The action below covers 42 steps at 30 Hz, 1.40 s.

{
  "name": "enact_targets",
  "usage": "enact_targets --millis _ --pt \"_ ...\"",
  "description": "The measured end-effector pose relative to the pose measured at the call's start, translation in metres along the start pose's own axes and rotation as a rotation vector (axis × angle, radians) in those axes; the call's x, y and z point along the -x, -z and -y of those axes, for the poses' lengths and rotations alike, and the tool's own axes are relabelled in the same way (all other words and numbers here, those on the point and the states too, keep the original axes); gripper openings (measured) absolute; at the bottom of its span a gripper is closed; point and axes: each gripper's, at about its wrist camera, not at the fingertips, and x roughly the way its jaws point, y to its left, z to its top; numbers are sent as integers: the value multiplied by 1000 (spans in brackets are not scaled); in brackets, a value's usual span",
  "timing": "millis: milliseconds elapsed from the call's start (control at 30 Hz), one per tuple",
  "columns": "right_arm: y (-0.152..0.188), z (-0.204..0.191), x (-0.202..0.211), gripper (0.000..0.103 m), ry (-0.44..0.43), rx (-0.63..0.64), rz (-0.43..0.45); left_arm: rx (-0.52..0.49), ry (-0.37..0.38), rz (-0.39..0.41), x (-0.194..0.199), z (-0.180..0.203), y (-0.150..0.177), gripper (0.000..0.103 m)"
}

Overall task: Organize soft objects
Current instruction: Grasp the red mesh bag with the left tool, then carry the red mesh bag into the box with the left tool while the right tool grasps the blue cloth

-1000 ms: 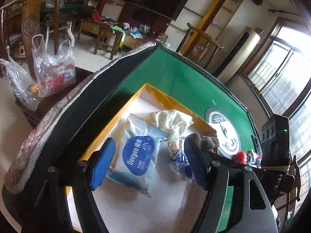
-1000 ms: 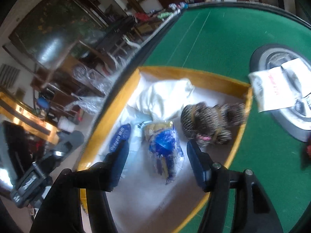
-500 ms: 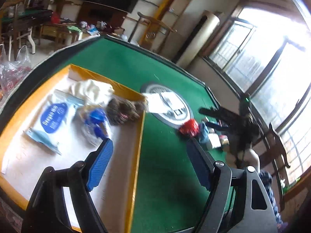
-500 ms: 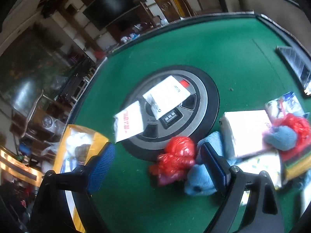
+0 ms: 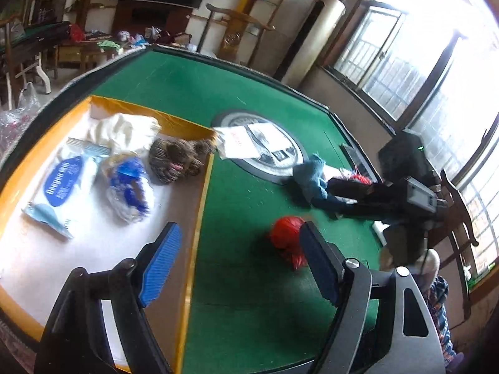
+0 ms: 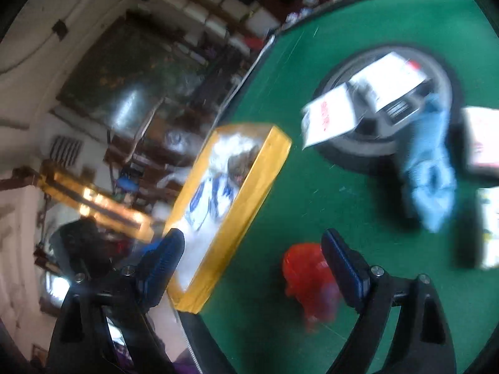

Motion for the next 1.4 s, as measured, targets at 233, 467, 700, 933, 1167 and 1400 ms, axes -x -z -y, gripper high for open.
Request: enact_targets --millis 233,467,700,933,1167,1400 --pt "13 44 57 87 111 -87 243 -112 -13 -132 -58 47 13 78" --pt "10 71 74 86 62 -180 301 -164 -65 -136 -101 80 8 78" --pt "9 63 76 86 104 -124 320 -248 -124 -165 -136 103 16 77" --pt "10 68 74 86 144 -131 322 -184 -48 -169 -128 86 11 47" --pt "12 75 74 86 198 -150 322 -148 11 -100 -95 75 11 47" --pt "13 73 70 86 255 -125 307 -98 99 -60 -54 60 17 47"
